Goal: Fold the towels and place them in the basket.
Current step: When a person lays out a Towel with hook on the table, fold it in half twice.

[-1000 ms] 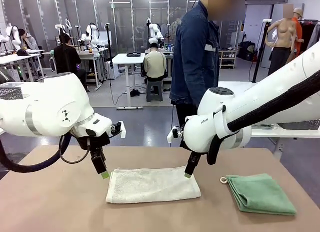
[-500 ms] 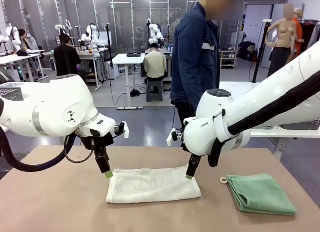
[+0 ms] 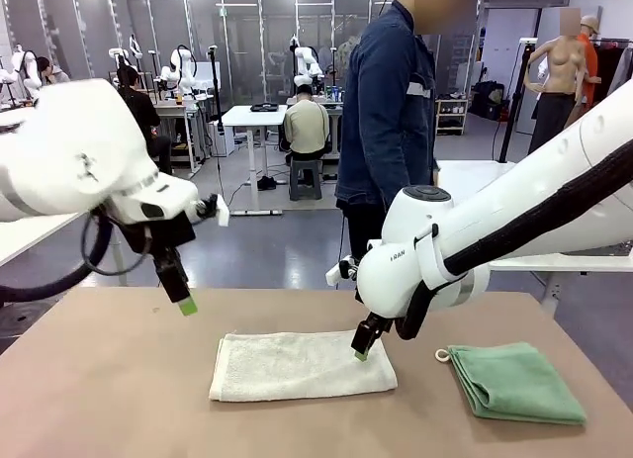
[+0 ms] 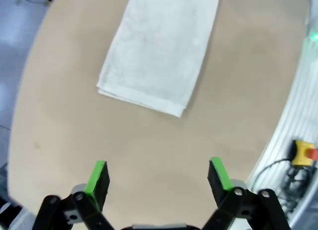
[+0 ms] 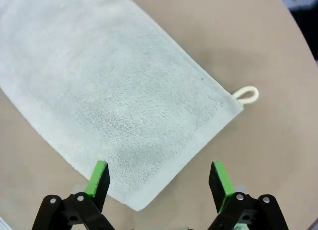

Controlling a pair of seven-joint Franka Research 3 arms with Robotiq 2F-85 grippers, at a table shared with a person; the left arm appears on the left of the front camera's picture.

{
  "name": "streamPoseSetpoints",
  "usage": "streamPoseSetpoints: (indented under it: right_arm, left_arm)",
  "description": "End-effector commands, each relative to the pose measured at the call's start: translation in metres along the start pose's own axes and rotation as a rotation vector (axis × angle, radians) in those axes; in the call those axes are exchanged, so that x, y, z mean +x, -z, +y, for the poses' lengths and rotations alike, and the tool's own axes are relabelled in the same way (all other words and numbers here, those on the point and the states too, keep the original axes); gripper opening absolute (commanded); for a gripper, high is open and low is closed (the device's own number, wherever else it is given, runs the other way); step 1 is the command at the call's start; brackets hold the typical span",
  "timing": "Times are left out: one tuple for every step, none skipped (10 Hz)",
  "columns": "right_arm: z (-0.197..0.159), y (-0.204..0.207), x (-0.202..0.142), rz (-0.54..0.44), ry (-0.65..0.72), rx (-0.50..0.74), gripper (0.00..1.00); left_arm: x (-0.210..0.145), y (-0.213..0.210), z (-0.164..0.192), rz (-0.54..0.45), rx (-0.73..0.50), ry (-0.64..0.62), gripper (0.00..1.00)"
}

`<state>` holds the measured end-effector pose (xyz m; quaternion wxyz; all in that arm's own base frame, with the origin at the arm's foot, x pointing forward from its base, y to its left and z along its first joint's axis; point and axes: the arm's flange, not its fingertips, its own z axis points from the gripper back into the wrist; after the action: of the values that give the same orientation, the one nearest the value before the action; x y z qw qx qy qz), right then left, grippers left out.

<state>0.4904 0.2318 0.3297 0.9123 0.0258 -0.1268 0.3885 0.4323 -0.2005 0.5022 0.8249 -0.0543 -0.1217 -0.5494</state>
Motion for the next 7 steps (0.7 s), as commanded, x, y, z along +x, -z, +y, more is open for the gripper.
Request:
streamPoseSetpoints:
  right_arm:
    - [0.012, 0.003, -0.002, 0.012, 0.195, -0.073, 1.00]
    - [0.010, 0.007, -0.002, 0.038, 0.268, -0.072, 1.00]
    - [0.008, 0.009, -0.003, 0.058, 0.314, -0.075, 1.00]
    - [0.005, 0.011, -0.005, 0.074, 0.343, -0.065, 1.00]
    - [0.000, 0.014, -0.007, 0.081, 0.366, -0.062, 1.00]
    - [-0.003, 0.017, -0.007, 0.082, 0.378, -0.054, 1.00]
    - [-0.004, 0.018, -0.006, 0.086, 0.390, -0.050, 1.00]
  left_arm:
    - [-0.010, -0.029, -0.028, 0.004, 0.015, -0.018, 1.00]
    - [-0.015, -0.050, -0.038, 0.010, 0.047, -0.028, 1.00]
    - [-0.022, -0.073, -0.048, 0.006, 0.074, -0.065, 1.00]
    - [-0.035, -0.096, -0.055, -0.024, 0.098, -0.117, 1.00]
    - [-0.053, -0.120, -0.057, -0.075, 0.138, -0.164, 1.00]
    - [-0.070, -0.137, -0.057, -0.115, 0.137, -0.157, 1.00]
    - [-0.089, -0.153, -0.056, -0.153, 0.145, -0.157, 1.00]
